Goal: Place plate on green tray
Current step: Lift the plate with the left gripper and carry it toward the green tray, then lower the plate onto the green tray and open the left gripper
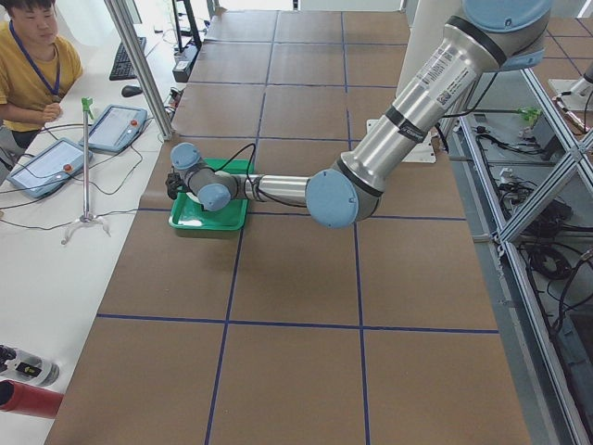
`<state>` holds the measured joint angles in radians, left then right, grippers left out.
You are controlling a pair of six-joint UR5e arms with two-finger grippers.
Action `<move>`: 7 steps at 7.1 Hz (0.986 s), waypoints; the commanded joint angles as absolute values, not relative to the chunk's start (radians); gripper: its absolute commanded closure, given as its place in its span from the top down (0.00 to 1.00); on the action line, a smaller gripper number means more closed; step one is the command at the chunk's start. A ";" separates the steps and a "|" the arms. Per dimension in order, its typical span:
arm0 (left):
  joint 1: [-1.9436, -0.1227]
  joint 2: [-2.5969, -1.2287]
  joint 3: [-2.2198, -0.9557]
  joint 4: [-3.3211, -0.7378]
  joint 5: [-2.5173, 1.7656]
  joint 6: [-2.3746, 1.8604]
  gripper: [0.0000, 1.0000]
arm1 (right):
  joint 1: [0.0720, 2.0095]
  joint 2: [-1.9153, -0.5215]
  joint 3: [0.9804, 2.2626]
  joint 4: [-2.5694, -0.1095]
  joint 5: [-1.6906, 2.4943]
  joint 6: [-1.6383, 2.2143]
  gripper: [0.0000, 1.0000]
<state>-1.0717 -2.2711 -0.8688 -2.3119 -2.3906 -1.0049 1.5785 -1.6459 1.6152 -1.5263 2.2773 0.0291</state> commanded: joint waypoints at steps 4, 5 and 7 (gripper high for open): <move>-1.161 -2.007 -1.182 -2.290 -2.390 -0.775 1.00 | 1.578 -1.646 1.615 -1.526 2.276 0.028 1.00; -1.199 -1.985 -1.215 -2.201 -2.384 -0.621 1.00 | 1.578 -1.646 1.617 -1.526 2.278 0.029 1.00; -1.346 -1.922 -1.311 -1.956 -2.382 -0.221 1.00 | 1.578 -1.646 1.615 -1.526 2.276 0.029 1.00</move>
<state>-1.2571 -1.9674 -1.2473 -2.1041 -2.3836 -0.4553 1.5784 -1.6454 1.6158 -1.5263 2.2768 0.0290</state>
